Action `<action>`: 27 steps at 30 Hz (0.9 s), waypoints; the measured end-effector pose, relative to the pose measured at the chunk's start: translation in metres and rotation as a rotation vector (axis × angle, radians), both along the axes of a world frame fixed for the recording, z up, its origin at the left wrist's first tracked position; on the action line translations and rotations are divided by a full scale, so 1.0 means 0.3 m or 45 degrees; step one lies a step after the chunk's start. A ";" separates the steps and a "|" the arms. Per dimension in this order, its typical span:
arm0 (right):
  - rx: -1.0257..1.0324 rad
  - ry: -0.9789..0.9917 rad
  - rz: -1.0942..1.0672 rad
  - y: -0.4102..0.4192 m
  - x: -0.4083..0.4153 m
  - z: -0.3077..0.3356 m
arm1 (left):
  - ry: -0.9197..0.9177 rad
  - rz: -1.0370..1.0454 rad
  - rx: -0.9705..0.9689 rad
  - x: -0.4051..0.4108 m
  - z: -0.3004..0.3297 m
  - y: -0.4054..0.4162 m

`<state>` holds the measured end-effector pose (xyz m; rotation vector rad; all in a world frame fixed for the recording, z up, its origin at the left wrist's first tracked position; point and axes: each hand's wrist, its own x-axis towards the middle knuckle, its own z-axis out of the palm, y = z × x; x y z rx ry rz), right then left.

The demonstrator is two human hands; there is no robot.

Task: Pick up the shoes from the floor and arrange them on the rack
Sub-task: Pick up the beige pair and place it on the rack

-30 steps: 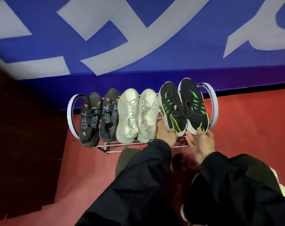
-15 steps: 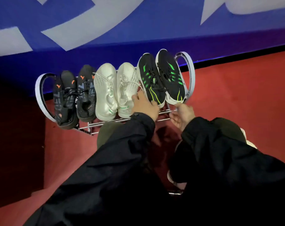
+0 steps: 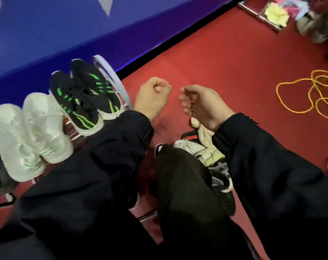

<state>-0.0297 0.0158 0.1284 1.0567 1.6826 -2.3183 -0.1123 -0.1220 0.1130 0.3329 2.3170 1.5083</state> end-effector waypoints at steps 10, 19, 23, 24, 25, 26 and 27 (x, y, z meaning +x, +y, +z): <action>-0.061 -0.480 -0.613 0.410 0.437 -0.468 | -0.329 -0.612 -0.169 0.222 -0.148 0.620; -0.086 -1.001 -0.365 0.239 0.510 -0.913 | -0.252 -0.662 -0.729 0.362 -0.418 0.569; -0.148 -1.069 -0.228 0.178 0.478 -1.017 | -0.220 -0.530 -0.668 0.290 -0.450 0.541; -0.157 -1.086 -0.283 0.166 0.476 -1.048 | -0.194 -0.532 -0.646 0.283 -0.445 0.535; -0.156 -1.079 -0.307 0.160 0.484 -1.104 | -0.167 -0.549 -0.641 0.281 -0.442 0.530; -0.167 -1.081 -0.321 0.160 0.486 -1.124 | -0.152 -0.571 -0.652 0.283 -0.441 0.527; -0.193 -1.061 -0.374 0.163 0.491 -1.156 | -0.151 -0.598 -0.678 0.284 -0.443 0.526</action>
